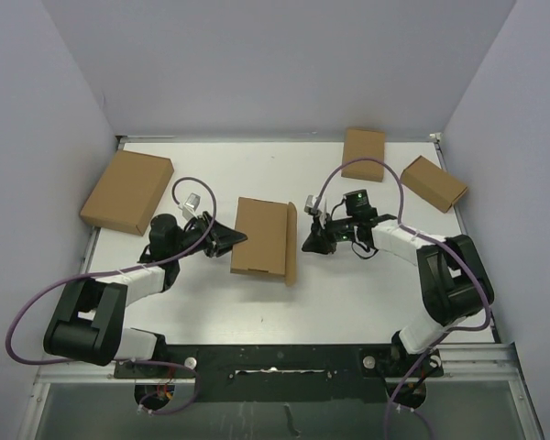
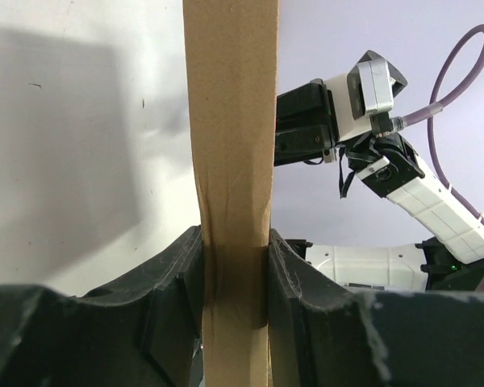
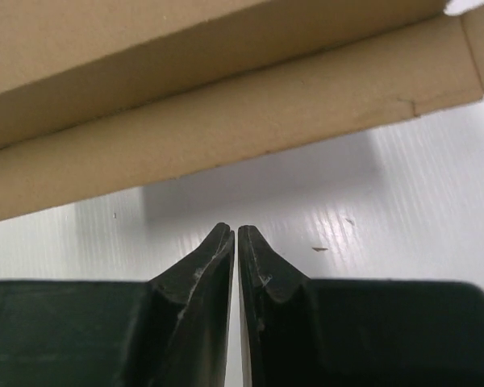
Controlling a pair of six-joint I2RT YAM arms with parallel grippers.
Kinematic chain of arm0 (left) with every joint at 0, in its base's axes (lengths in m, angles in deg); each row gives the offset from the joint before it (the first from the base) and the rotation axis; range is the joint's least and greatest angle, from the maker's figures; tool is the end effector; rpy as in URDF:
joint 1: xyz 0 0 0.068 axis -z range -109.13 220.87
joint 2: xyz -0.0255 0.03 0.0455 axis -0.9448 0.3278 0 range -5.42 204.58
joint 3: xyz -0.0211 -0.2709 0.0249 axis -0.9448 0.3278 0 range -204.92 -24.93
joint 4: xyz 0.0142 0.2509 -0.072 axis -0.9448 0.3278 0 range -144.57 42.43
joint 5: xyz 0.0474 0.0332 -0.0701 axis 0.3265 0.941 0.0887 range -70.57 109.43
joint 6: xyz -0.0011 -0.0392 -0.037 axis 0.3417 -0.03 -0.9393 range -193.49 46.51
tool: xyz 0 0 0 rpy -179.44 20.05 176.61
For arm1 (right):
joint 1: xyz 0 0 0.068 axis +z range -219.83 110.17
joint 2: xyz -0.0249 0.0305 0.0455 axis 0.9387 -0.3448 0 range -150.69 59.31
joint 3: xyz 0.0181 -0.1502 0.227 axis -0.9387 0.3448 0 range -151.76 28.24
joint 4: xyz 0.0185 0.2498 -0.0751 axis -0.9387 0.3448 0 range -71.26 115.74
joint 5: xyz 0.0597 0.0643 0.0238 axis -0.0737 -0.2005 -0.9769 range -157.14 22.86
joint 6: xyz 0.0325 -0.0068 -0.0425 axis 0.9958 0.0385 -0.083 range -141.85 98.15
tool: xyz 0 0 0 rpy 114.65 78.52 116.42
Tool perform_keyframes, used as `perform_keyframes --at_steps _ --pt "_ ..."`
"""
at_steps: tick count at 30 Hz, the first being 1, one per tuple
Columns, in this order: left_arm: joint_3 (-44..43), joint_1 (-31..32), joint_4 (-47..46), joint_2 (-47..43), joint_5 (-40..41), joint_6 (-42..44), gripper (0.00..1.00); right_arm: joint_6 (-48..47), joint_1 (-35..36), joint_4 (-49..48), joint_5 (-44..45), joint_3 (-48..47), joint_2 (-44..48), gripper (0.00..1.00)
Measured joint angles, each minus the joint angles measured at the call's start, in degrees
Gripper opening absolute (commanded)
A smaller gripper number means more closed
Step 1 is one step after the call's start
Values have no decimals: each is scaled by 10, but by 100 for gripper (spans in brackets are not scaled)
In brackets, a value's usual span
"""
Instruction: Fold the paper box
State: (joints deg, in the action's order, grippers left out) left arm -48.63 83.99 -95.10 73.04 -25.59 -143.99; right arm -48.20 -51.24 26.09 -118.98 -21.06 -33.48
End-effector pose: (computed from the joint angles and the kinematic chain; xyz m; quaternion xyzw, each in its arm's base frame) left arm 0.2412 -0.0821 0.1824 -0.1437 0.7524 -0.6035 0.2214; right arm 0.2874 0.1262 0.1776 -0.4592 0.7271 0.3905 0.3286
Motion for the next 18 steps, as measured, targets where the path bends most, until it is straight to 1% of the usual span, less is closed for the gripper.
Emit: perform_keyframes --at_steps 9,18 --pt "0 13 -31 30 -5 -11 28 12 25 0 6 -1 3 10" --pt "-7 29 -40 65 -2 -13 28 16 26 -17 -4 2 50 10"
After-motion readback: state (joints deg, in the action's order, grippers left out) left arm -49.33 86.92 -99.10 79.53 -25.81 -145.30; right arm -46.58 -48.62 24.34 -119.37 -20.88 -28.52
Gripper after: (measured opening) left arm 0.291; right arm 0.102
